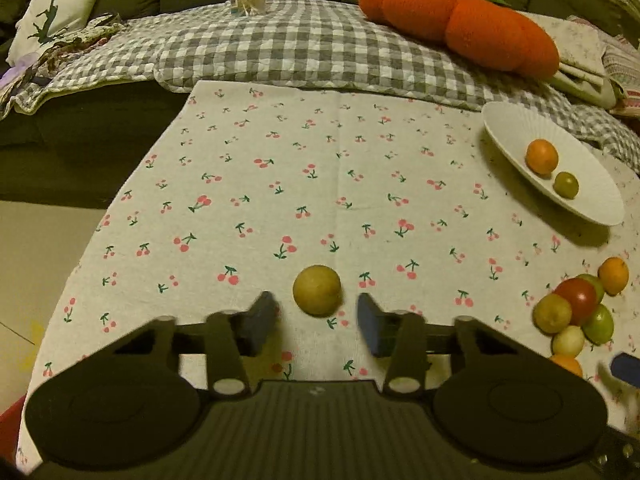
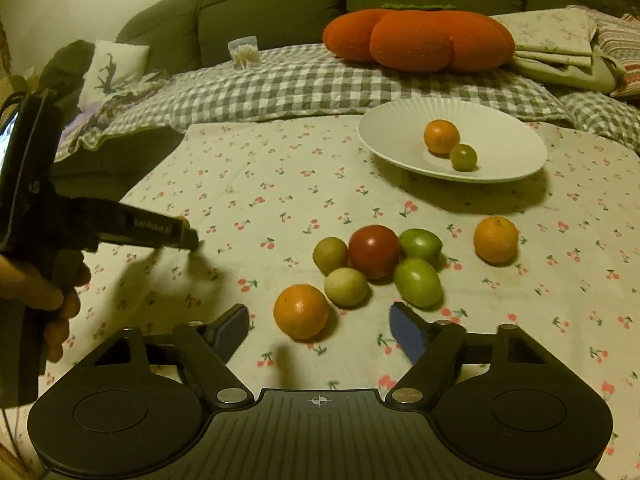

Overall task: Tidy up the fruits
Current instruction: 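Grasp an orange with the right gripper while the left gripper grasps a yellow fruit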

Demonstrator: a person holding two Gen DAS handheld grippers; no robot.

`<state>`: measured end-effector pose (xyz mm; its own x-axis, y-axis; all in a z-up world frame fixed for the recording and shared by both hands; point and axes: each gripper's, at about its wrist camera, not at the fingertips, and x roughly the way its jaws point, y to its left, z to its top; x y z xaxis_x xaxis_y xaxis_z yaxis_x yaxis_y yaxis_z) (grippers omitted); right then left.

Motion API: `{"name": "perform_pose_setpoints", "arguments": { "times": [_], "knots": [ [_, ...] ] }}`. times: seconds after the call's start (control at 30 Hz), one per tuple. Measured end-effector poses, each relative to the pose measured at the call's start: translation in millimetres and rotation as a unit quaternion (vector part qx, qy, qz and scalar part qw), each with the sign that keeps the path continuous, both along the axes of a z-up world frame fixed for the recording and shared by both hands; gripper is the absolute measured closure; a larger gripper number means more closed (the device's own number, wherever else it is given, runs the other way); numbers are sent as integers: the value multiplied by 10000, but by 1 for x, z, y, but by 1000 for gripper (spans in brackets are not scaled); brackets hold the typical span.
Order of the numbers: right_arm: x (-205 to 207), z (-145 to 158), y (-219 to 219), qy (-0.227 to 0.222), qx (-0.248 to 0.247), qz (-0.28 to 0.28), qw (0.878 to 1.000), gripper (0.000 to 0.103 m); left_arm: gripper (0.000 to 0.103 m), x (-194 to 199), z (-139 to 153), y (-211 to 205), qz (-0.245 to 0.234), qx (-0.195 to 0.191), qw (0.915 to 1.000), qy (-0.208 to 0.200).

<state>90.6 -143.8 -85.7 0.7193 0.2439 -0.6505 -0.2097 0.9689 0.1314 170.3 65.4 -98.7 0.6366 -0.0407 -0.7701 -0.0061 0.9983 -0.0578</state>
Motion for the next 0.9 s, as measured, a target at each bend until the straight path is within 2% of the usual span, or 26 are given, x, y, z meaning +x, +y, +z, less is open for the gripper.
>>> {"name": "perform_pose_setpoints", "arguments": {
  "times": [0.1,0.17,0.23,0.3,0.47,0.9],
  "knots": [
    [5,-4,5,58,-3,14,10000,39,79,-1,-1,-3,-81,122,9999,-66],
    [7,-7,9,54,-34,39,10000,41,79,-2,-1,-4,-107,157,9998,-83],
    [9,-9,11,69,-40,77,9999,46,80,-2,-1,-4,-124,178,9997,-110],
    [11,-11,13,97,-24,104,9999,57,80,-2,-1,-5,-154,193,9996,-129],
    [14,-12,13,113,13,118,9999,71,80,-4,1,-4,-173,109,9997,-151],
    [8,8,3,132,306,188,9993,72,80,-20,31,-9,-286,-416,9979,-402]
  ]
}}
